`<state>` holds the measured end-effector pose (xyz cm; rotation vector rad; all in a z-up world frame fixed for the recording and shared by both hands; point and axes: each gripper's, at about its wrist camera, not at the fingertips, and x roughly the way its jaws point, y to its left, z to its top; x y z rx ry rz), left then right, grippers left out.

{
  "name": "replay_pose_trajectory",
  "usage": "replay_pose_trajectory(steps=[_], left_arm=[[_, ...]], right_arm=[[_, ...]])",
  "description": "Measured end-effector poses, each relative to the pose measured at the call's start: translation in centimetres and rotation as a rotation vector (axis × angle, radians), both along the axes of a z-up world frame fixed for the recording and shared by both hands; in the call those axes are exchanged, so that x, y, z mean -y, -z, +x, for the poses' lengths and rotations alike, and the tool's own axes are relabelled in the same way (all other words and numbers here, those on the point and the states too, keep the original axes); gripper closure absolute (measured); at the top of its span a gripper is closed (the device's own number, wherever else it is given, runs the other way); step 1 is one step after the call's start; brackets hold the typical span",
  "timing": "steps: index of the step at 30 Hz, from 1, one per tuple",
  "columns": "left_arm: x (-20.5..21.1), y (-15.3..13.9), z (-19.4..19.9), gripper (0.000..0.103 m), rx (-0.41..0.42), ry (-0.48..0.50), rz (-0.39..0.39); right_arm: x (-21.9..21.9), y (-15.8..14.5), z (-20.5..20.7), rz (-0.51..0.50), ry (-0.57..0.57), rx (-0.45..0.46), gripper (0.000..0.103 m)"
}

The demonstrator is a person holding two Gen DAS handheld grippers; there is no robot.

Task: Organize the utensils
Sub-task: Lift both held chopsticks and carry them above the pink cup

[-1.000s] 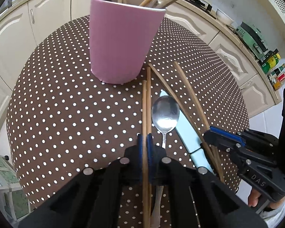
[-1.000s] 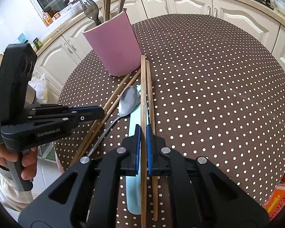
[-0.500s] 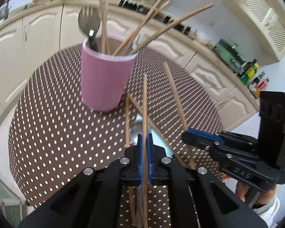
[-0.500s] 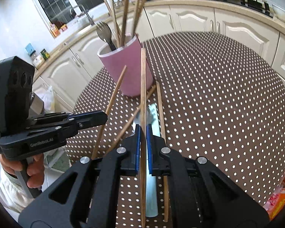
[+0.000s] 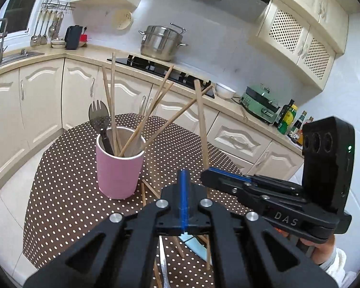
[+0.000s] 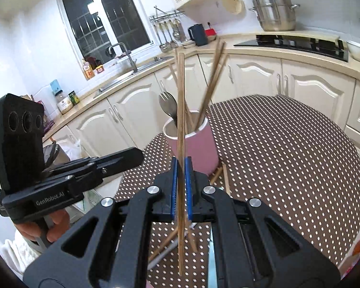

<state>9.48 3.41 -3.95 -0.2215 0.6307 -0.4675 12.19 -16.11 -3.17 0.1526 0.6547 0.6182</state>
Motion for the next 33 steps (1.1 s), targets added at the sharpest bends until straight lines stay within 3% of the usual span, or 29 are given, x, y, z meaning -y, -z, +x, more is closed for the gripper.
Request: replay_pose_trajectory(steps=[5,9,11,16,19,20,21,24,28,33], left_arm=[[0.1,1.9,2.0,0.103,-0.093,-0.04,0.026],[-0.3,4.5,3.9,0.1,-0.214,-0.077,0.007],[-0.4,5.6,4.6,0.074,-0.247,-0.096,0.003],[0.3,7.0,6.1,0.073,-0.275,-0.104,-0.031],[1.2,7.5,7.2,0.074,-0.277,-0.122,0.02],[1.3,7.8,7.7,0.083,-0.289,-0.119,0.015],[1.4,8.0,7.8,0.092,-0.29,-0.119,0.016],[1.7,7.8,7.8,0.097,-0.269,-0.108,0.024],[1.5,6.9,6.9,0.098,-0.219,-0.094,0.002],[0.6,4.5,5.7,0.098,-0.1,-0.088,-0.06]], right_arm=[[-0.5,1.2,1.1,-0.029,0.003,-0.034,0.096],[-0.3,2.5,1.6,-0.049,0.022,-0.062,0.096],[-0.3,3.2,1.7,-0.054,0.021,-0.071,0.096],[-0.1,4.1,1.9,-0.049,0.015,-0.089,0.096],[-0.1,4.3,2.1,-0.048,0.013,-0.089,0.096],[-0.1,4.3,2.1,-0.049,0.013,-0.087,0.096],[-0.1,4.3,2.1,-0.049,0.013,-0.085,0.096],[-0.3,4.2,2.1,-0.049,0.012,-0.074,0.096],[-0.5,3.4,1.9,-0.039,0.017,-0.043,0.096],[-1.1,1.4,2.0,-0.021,0.024,0.025,0.096]])
